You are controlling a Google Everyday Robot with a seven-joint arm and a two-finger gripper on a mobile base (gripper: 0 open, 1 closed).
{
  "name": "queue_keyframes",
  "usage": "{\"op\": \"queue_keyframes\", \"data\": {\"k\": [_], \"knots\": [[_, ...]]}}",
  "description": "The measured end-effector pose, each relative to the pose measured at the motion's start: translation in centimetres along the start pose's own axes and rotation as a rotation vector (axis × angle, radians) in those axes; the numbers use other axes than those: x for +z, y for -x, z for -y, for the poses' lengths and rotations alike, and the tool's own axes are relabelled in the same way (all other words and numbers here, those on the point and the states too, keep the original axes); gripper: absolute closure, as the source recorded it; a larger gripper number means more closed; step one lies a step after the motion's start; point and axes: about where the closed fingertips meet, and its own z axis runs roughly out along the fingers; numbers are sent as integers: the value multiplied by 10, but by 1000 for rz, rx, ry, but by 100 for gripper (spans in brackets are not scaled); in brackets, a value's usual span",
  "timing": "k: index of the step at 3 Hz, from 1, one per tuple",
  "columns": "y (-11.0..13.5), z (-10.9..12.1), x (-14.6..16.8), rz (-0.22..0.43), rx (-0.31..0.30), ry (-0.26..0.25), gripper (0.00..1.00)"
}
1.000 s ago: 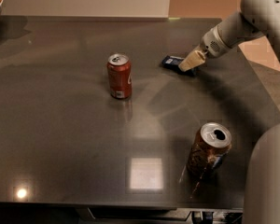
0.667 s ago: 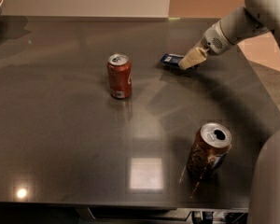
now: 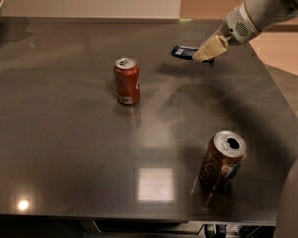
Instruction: Pick rxbar blueberry
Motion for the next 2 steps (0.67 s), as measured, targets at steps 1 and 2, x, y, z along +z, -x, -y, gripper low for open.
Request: {"op": "queue_keyframes", "data": {"k": [1,2], "knots": [[26,-24,-39,10,-31,26,100],[26,-24,-39,10,-31,26,100]]}}
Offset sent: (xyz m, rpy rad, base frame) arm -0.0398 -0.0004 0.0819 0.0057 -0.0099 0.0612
